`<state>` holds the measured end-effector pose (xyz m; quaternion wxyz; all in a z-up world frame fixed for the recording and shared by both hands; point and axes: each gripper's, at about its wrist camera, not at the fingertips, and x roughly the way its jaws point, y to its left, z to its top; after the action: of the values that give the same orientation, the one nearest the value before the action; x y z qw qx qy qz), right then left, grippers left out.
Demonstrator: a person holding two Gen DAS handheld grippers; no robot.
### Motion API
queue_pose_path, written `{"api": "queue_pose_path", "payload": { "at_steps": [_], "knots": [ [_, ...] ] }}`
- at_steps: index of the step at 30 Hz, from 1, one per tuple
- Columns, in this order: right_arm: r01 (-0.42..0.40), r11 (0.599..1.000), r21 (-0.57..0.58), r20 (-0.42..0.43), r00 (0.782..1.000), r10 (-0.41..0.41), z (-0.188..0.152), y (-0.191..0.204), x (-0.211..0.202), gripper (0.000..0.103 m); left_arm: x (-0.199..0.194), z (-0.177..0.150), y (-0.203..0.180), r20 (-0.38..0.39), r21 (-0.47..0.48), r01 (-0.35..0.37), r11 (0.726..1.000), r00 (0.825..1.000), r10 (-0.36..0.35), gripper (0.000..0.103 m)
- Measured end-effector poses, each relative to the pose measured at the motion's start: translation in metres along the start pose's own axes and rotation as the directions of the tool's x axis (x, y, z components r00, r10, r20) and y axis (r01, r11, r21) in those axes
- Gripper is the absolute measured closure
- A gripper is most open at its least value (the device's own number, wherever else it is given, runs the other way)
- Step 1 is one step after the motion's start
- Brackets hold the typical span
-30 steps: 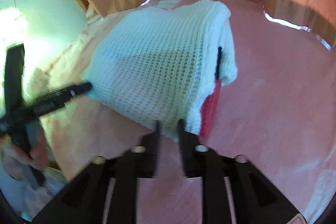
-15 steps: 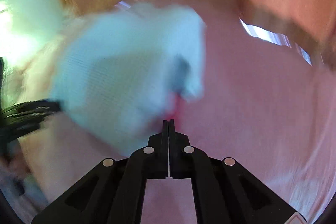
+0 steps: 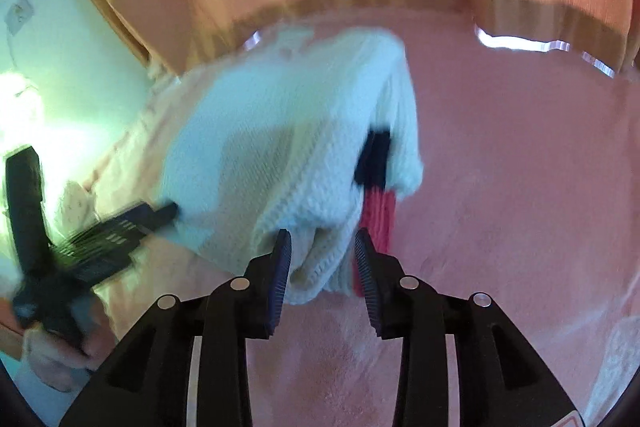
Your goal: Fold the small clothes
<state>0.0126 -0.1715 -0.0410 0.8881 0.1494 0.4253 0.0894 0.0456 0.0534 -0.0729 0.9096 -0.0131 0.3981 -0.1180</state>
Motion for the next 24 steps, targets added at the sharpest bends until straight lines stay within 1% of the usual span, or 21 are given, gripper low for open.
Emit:
{"api": "queue_pose_path", "payload": {
  "at_steps": [1,2,3,5,6,7,8,9,10,11,12,14,15,16,17,18,19,21,22,23,24],
  "knots": [
    [-0.021,1.0,-0.008,0.017,1.0,0.021,0.003,0.001,-0.007,0.059,0.004,-0.001,-0.001,-0.01,0.006,-0.01,1.0,1.0,0.01,0.033],
    [-0.037,0.999,-0.01,0.018,0.999,0.037,0.003,0.001,-0.009,0.046,0.007,-0.003,-0.001,-0.022,0.005,-0.015,1.0,1.0,0.016,0.033],
    [-0.046,0.999,-0.009,0.011,0.999,0.046,0.003,0.002,-0.007,0.042,0.008,-0.004,-0.001,-0.029,0.0,-0.018,1.0,0.999,0.018,0.033],
    [-0.065,0.998,0.001,-0.054,0.996,0.065,-0.003,0.004,0.012,0.042,0.014,-0.005,0.0,-0.044,-0.007,-0.019,1.0,0.999,0.019,0.033],
    [-0.069,0.998,0.002,-0.075,0.995,0.069,-0.004,0.004,0.018,0.048,0.014,-0.006,-0.001,-0.045,-0.006,-0.025,1.0,0.999,0.025,0.033],
    [-0.062,0.998,0.001,-0.103,0.993,0.062,-0.008,0.004,0.029,0.058,0.015,-0.006,-0.002,-0.044,-0.003,-0.03,1.0,0.999,0.03,0.033],
    [-0.049,0.999,-0.007,-0.119,0.992,0.047,-0.009,0.005,0.036,0.091,0.015,-0.006,-0.003,-0.041,-0.003,-0.032,0.999,0.999,0.032,0.033],
    [-0.036,0.999,-0.015,-0.125,0.992,0.034,-0.01,0.006,0.04,0.09,0.014,-0.005,-0.004,-0.038,-0.004,-0.032,0.999,0.999,0.032,0.033],
    [-0.027,0.999,-0.022,-0.086,0.996,0.025,-0.006,0.006,0.035,0.091,0.011,-0.004,-0.005,-0.03,-0.007,-0.026,1.0,0.999,0.026,0.033],
    [-0.009,0.999,-0.045,-0.03,1.0,0.007,-0.001,0.011,0.023,0.091,0.008,-0.004,-0.006,-0.021,-0.009,-0.022,1.0,1.0,0.022,0.033],
    [0.02,0.995,-0.1,0.042,0.999,-0.016,0.003,0.02,0.005,0.091,0.005,-0.004,-0.007,-0.009,-0.007,-0.016,1.0,1.0,0.016,0.033],
    [0.088,0.979,-0.182,0.14,0.988,-0.063,0.003,0.032,-0.019,0.091,0.002,-0.003,-0.009,0.008,0.013,-0.014,1.0,1.0,0.014,0.033],
    [0.105,0.976,-0.189,0.146,0.986,-0.077,0.003,0.032,-0.02,0.091,0.004,-0.004,-0.01,0.007,0.026,-0.034,0.999,0.999,0.034,0.033],
    [0.118,0.977,-0.177,0.096,0.99,-0.102,-0.001,0.024,-0.008,0.091,0.011,-0.006,-0.011,-0.011,0.043,-0.059,0.997,0.998,0.06,0.033],
    [0.133,0.979,-0.158,0.01,0.991,-0.133,-0.007,0.013,0.013,0.09,0.019,-0.008,-0.011,-0.039,0.058,-0.08,0.995,0.996,0.083,0.032],
    [0.14,0.982,-0.13,-0.091,0.984,-0.152,-0.017,0.0,0.038,0.089,0.027,-0.01,-0.011,-0.061,0.064,-0.093,0.994,0.993,0.097,0.031],
    [0.13,0.984,-0.119,-0.055,0.989,-0.138,-0.019,-0.002,0.038,0.089,0.031,-0.012,-0.01,-0.072,0.063,-0.089,0.994,0.993,0.094,0.031],
    [0.149,0.978,-0.145,-0.052,0.986,-0.158,-0.009,0.009,0.025,0.087,0.027,-0.012,-0.011,-0.053,0.073,-0.1,0.992,0.993,0.103,0.032],
    [0.135,0.983,-0.128,-0.021,0.99,-0.138,-0.006,0.013,0.013,0.086,0.019,-0.012,-0.012,-0.034,0.084,-0.104,0.991,0.994,0.107,0.032],
    [0.109,0.989,-0.104,0.032,0.994,-0.106,-0.002,0.016,-0.005,0.086,0.01,-0.012,-0.014,-0.009,0.086,-0.107,0.991,0.994,0.108,0.033],
    [0.089,0.991,-0.096,0.101,0.992,-0.08,0.002,0.021,-0.026,0.086,0.002,-0.012,-0.015,0.015,0.087,-0.107,0.99,0.994,0.106,0.033]
  ]
}}
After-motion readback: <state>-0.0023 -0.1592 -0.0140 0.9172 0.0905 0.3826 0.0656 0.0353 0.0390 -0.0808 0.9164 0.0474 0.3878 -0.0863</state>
